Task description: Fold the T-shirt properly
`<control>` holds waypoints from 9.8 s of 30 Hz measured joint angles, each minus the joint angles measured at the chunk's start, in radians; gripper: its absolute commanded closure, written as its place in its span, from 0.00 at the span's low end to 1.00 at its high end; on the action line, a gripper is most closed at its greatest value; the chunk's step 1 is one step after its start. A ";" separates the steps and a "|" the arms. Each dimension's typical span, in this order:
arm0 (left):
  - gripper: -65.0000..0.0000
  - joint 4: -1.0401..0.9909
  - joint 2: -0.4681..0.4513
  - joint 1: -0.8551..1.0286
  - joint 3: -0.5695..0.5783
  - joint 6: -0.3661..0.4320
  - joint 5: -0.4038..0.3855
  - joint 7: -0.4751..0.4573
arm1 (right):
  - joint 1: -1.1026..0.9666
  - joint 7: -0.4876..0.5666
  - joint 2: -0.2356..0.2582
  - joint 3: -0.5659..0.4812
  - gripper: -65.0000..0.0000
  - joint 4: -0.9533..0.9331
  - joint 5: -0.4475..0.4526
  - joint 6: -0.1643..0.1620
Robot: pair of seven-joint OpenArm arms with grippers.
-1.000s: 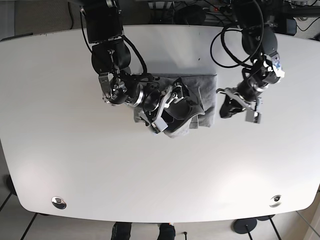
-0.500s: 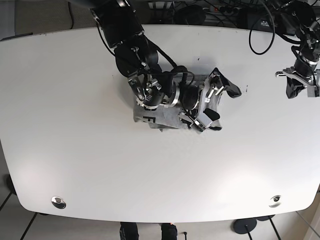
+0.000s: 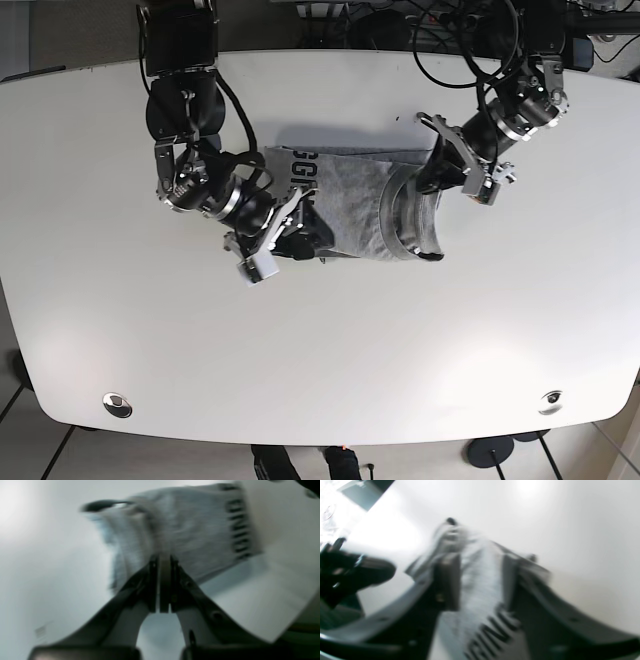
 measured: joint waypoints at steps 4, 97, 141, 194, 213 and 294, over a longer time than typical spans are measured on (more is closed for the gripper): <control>1.00 -0.066 0.024 0.036 0.049 0.000 0.004 -0.001 | 0.115 0.019 0.062 0.006 0.82 -0.153 -0.012 -0.003; 0.50 -0.920 -0.600 -0.406 0.110 -0.033 0.279 -0.655 | -0.290 0.372 0.155 0.147 0.82 0.060 -0.045 0.057; 0.51 -0.079 0.225 0.893 0.100 0.395 0.578 -1.105 | -1.084 0.930 0.175 0.415 0.82 0.064 -0.170 0.065; 0.50 -1.815 0.143 -0.154 0.105 0.659 0.575 -0.872 | -0.287 1.100 0.103 -0.334 0.81 -1.413 -0.155 -0.280; 0.50 -1.728 0.143 -0.093 0.108 0.656 0.575 -1.021 | -0.348 1.101 0.105 -0.329 0.81 -1.352 -0.155 -0.276; 0.32 0.057 0.240 0.602 -0.153 0.660 0.309 -1.003 | -0.049 0.284 0.158 -0.089 0.80 0.123 -0.174 0.209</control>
